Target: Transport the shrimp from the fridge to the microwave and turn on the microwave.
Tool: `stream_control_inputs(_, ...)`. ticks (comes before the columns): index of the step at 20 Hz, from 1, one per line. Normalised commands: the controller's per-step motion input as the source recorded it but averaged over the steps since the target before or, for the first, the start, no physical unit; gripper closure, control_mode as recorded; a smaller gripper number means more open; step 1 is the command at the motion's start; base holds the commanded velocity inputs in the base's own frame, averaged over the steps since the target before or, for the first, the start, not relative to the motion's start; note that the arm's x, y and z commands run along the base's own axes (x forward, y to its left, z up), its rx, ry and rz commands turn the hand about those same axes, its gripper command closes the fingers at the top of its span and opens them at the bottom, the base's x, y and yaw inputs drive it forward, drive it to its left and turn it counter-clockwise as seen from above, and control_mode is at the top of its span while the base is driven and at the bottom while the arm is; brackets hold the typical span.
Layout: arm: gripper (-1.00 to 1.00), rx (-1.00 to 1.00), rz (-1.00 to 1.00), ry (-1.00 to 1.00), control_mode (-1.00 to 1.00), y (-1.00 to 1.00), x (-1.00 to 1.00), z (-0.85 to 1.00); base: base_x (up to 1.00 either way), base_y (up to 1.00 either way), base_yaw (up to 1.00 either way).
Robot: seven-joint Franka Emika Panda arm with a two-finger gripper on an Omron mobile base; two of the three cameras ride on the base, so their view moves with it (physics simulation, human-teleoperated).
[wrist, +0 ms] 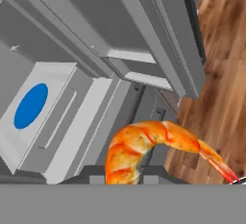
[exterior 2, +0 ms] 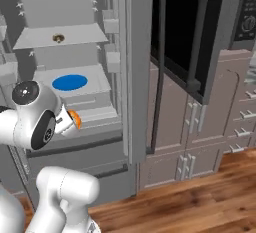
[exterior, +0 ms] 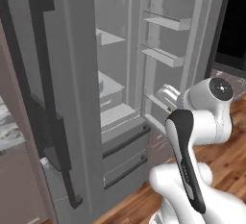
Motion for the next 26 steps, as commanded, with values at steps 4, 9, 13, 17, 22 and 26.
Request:
stream_control_inputs(4,1.0,0.0,0.0,0.0,1.0,0.0,0.0,0.0,-0.25,0.0,-0.32)
stream_control_inputs(9,1.0,0.0,0.0,0.0,1.0,0.0,0.0,0.0,-0.39,0.0,-0.32)
stream_control_inputs(13,1.0,0.0,0.0,0.0,1.0,0.0,0.0,0.0,-0.53,0.01,-0.33)
stream_control_inputs(17,1.0,0.0,0.0,0.0,1.0,0.0,0.0,0.0,-0.44,0.0,-0.34)
stream_control_inputs(22,1.0,0.0,0.0,0.0,1.0,0.0,0.0,0.0,-0.13,0.0,-0.36)
stream_control_inputs(26,1.0,0.0,0.0,0.0,1.0,0.0,0.0,0.0,-0.01,0.0,-0.36)
